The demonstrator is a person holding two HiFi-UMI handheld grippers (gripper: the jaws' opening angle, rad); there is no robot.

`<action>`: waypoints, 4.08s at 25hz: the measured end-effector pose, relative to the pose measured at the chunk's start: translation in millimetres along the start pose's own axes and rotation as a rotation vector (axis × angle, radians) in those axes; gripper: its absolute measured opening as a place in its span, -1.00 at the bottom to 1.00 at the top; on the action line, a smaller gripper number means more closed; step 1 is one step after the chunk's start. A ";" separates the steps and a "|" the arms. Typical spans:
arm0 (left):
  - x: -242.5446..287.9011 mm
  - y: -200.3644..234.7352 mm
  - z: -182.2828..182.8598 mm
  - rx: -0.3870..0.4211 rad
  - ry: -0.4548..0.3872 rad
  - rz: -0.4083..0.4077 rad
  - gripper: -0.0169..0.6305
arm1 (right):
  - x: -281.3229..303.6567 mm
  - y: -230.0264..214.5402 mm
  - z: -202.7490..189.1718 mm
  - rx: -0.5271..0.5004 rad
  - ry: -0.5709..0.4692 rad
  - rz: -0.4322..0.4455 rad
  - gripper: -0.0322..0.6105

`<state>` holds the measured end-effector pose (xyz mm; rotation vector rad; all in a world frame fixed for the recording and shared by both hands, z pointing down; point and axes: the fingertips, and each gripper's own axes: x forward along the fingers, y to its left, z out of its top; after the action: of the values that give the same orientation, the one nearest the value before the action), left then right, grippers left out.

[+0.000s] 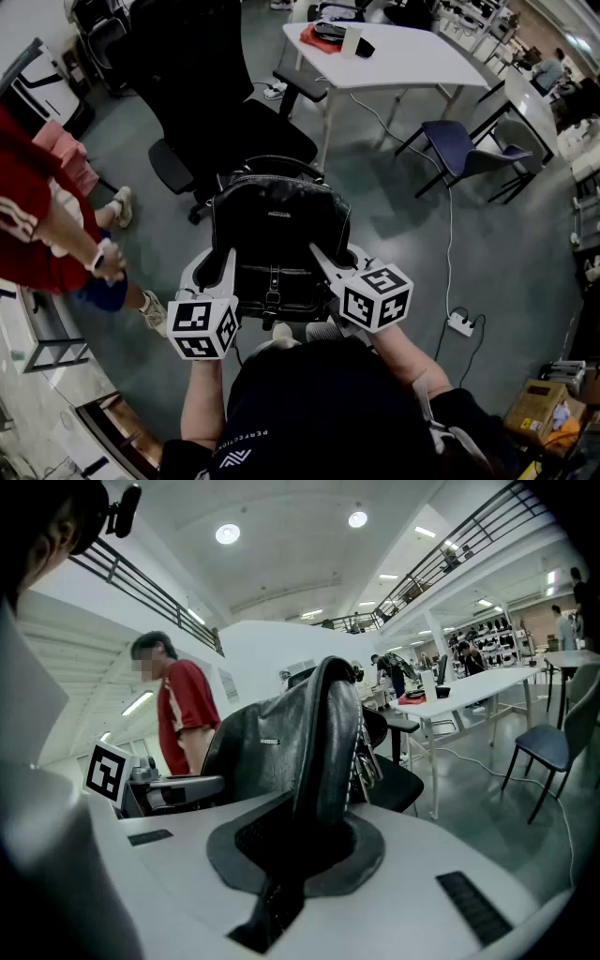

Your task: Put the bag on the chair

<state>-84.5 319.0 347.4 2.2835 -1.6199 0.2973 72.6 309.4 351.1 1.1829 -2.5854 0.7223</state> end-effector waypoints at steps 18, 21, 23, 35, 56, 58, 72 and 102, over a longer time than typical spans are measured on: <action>36.9 31.4 -16.6 -0.044 0.058 -0.020 -0.68 | 45.7 -18.3 -9.5 0.056 0.067 -0.021 -0.82; 55.4 45.3 -12.6 -0.045 0.063 -0.007 -0.68 | 67.5 -27.9 -2.6 0.064 0.072 -0.010 -0.82; 68.8 55.7 -9.5 -0.046 0.067 0.002 -0.68 | 84.0 -35.0 2.5 0.066 0.074 0.000 -0.82; 139.2 112.0 25.9 -0.063 0.093 0.052 -0.69 | 171.3 -69.6 48.9 0.090 0.088 0.062 -0.82; 257.5 152.5 61.1 -0.041 0.144 0.010 -0.69 | 253.2 -142.4 94.9 0.140 0.069 0.009 -0.82; 275.7 158.0 64.7 -0.047 0.149 0.011 -0.69 | 266.3 -154.8 101.8 0.137 0.073 0.002 -0.82; 387.4 203.2 72.1 -0.076 0.219 0.033 -0.69 | 362.3 -229.7 126.2 0.167 0.138 -0.011 -0.82; 509.9 277.4 0.8 -0.120 0.358 0.078 -0.70 | 500.3 -312.2 74.9 0.195 0.260 -0.024 -0.79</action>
<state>-175.8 -211.4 564.9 1.9479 -1.4983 0.5754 -19.5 -229.6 584.2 1.0865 -2.3256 1.0659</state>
